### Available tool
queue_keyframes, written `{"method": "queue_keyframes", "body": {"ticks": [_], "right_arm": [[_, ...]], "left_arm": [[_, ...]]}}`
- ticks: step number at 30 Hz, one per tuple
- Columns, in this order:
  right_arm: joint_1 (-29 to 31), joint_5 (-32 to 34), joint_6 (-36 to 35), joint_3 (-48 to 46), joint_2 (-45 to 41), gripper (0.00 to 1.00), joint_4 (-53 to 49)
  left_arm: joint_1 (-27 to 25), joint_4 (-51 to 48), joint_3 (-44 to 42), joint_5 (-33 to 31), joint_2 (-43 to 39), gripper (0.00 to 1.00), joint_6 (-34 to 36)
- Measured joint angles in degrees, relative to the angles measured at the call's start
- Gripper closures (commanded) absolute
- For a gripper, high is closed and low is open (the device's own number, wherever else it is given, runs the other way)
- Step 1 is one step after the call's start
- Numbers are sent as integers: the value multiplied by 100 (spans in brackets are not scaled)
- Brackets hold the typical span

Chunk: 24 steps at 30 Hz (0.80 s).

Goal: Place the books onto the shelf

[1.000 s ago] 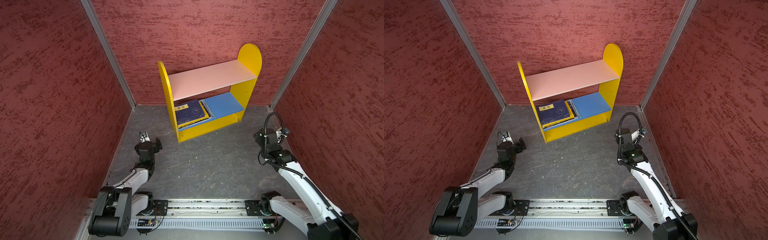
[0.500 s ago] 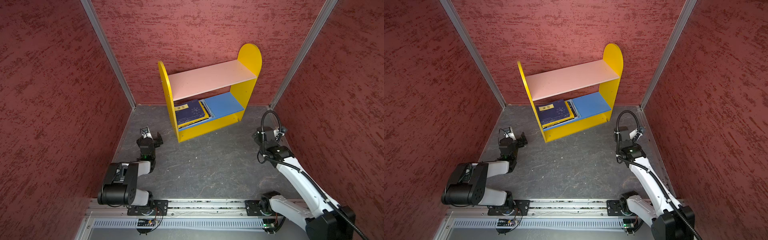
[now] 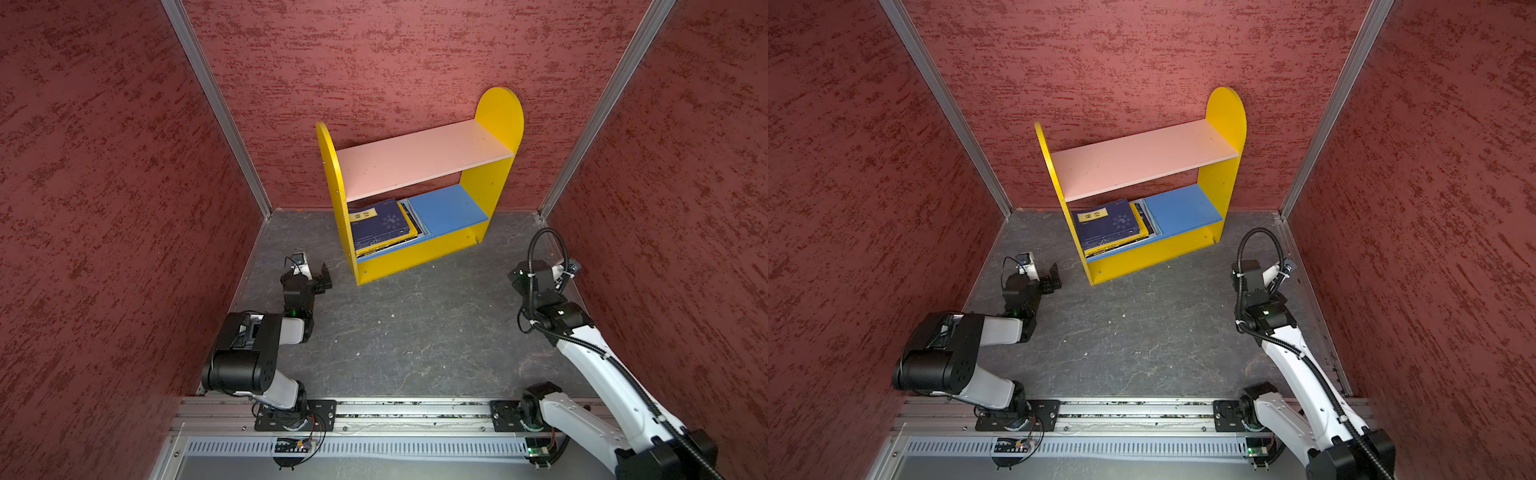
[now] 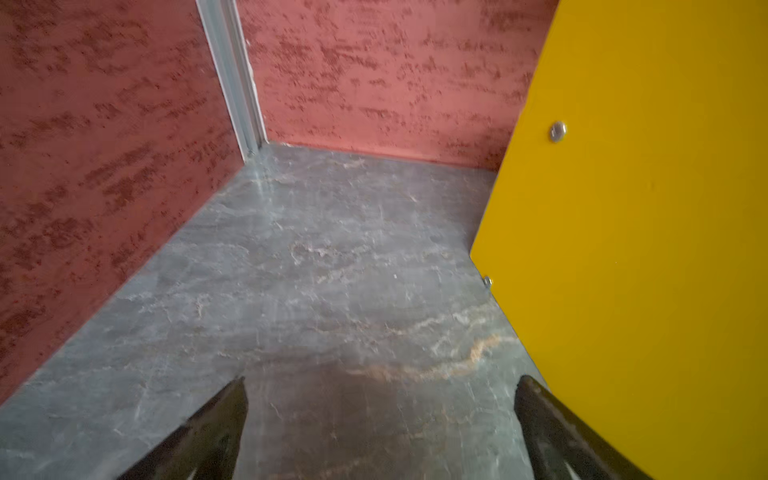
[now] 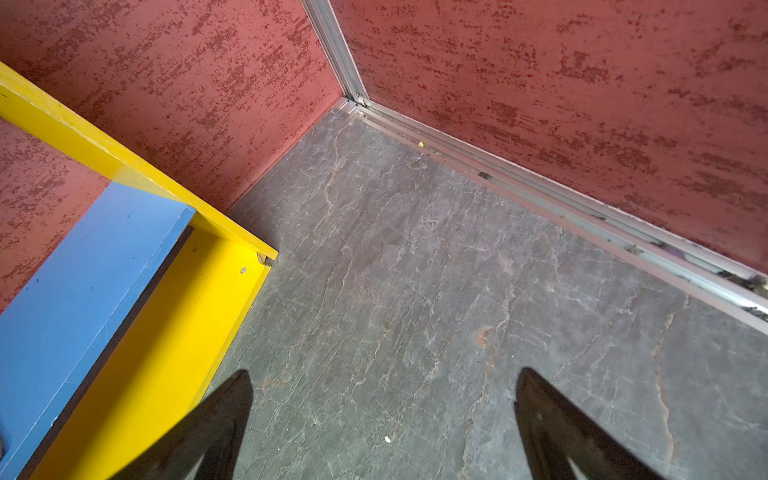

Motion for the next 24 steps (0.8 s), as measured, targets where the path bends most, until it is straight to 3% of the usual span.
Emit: {"method": "queue_keyframes", "body": {"ticks": [8, 16, 24], "right_arm": [[-103, 496, -1237, -586, 361, 1, 1550], [-485, 472, -3331, -2173, 1436, 1, 5171], [-739, -17, -4374, -2752, 2522, 1, 7917]], "left_arm": [[221, -13, 9, 184, 11, 1, -46], [221, -11, 9, 195, 11, 1, -48], [203, -11, 9, 192, 11, 1, -48]]}}
